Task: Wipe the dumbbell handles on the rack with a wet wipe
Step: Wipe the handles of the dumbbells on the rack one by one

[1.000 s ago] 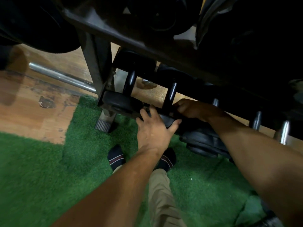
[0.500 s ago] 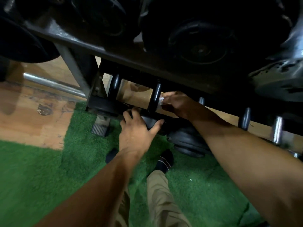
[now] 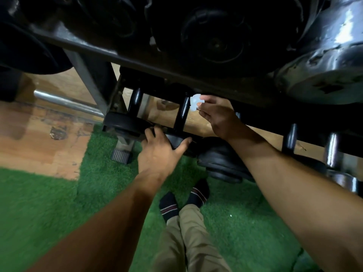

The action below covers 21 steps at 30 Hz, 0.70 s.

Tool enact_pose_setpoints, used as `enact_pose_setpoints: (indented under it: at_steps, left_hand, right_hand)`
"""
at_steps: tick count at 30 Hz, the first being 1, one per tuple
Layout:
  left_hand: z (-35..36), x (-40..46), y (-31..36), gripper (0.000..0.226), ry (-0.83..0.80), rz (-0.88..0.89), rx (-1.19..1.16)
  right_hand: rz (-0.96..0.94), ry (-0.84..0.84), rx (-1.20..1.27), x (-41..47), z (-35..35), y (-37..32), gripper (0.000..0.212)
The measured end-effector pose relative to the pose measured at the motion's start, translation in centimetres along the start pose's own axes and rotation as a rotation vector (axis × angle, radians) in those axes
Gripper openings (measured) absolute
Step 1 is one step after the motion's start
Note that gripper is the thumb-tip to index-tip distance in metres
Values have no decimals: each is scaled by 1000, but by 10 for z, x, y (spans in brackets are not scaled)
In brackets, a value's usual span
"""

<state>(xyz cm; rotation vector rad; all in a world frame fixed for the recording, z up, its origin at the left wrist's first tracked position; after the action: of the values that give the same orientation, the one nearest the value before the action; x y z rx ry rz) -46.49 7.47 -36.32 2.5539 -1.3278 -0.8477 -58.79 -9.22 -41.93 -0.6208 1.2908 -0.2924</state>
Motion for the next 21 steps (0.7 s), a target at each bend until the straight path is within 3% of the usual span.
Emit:
enact_pose_setpoints:
  at_steps: [10,16,21]
  left_hand:
    - [5,-31,20,104,-76,-70,5]
    - [12,-67,84,108,-30,109,-78]
    - [34,-69,136,119,-122,175,-175]
  right_hand:
    - [-177,53,-141,-85,-53,-24,23]
    - [-143,208,-304,-111,-107,-21,20]
    - [-284,208,-617,-97,-112,-38,28]
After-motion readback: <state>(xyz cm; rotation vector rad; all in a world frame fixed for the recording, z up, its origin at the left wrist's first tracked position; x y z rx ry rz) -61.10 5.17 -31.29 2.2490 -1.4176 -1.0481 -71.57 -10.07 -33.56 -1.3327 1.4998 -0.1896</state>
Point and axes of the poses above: each hand's wrist, its own x-axis towards the middle knuckle, its own z-axis out of the palm, y = z × x, the point moved 8 cm from there along x, towards the middle knuckle, and after that the axes turned 10 degrees about z, right-handed, at the moved point
